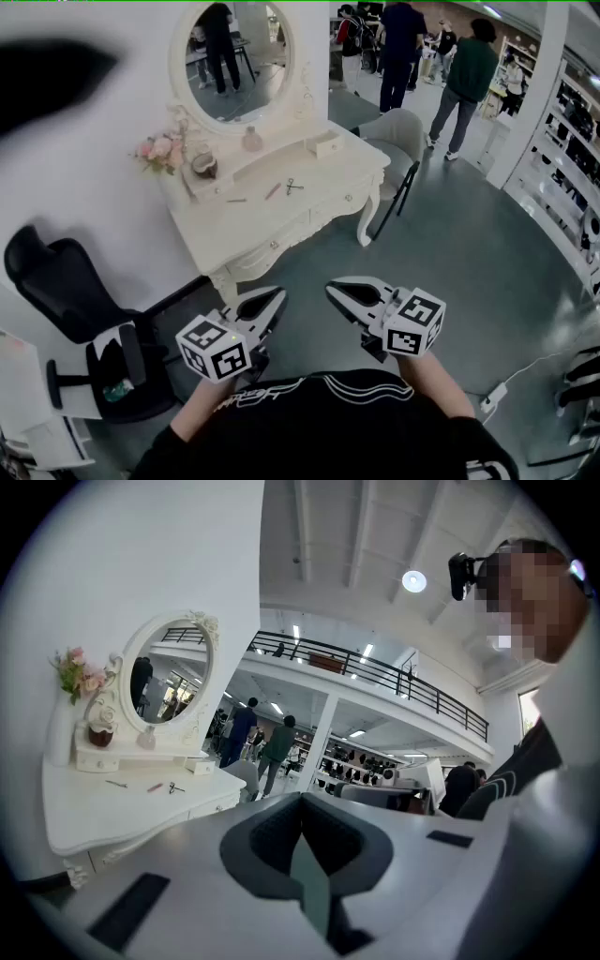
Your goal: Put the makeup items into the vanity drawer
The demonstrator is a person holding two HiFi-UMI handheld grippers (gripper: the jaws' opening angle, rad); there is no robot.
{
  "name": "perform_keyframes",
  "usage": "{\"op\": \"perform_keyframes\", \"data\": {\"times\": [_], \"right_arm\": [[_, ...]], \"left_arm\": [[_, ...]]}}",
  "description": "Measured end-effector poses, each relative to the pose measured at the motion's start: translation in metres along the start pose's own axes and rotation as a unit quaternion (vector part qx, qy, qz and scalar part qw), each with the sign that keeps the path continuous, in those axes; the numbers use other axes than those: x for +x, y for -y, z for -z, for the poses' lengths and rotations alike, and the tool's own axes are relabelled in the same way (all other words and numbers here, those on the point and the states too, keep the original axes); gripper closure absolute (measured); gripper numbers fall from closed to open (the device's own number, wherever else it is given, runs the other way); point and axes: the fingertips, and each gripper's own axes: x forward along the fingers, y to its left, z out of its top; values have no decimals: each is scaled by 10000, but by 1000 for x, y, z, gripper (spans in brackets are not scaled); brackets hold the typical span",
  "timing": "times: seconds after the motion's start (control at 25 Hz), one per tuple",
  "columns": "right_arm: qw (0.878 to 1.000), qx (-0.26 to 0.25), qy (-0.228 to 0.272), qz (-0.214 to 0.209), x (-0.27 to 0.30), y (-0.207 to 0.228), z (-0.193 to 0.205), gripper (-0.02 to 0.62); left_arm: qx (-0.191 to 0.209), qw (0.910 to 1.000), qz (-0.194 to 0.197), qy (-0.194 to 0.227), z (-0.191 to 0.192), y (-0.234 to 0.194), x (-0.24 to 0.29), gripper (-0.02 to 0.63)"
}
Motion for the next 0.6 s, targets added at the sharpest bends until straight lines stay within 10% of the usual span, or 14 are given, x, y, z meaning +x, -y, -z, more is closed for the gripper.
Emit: {"op": "perform_keyframes", "data": {"times": [0.6], "right_arm": [[9999, 33, 68, 97, 28, -26, 17, 570]], "left_arm": [[136, 9999, 51, 29, 7, -10, -41, 583]]}}
